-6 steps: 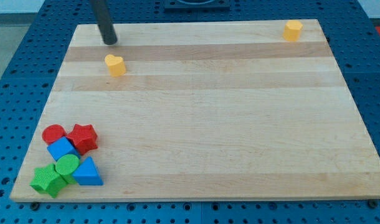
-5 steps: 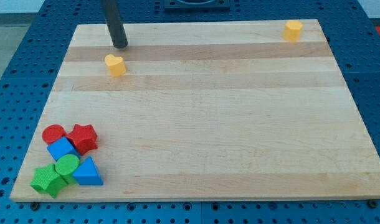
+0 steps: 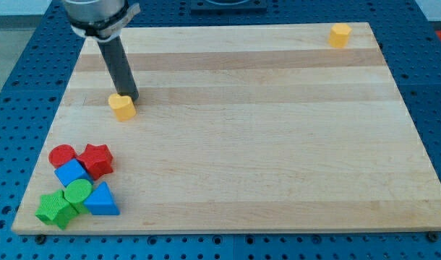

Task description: Move yellow heart to the group of blocks

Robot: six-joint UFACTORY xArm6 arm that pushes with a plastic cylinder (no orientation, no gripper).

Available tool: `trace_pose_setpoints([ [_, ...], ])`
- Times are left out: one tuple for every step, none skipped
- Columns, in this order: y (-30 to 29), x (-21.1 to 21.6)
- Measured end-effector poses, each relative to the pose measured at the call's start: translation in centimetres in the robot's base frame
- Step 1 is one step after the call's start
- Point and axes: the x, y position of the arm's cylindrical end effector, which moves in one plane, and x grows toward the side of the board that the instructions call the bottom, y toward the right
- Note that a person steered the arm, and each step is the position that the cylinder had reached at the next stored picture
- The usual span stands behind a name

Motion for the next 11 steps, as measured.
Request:
trace_pose_setpoints([
  [0.0, 3.0],
  [0.0, 6.1],
  [0.0, 6.6],
  [0.0, 5.9],
  [0.0, 5.9],
  [-0.1, 5.9],
  [-0.2, 5.9],
  [-0.5, 5.9],
  [-1.6, 5.9],
  [-1.8, 6.0],
  [-1.8, 6.3],
])
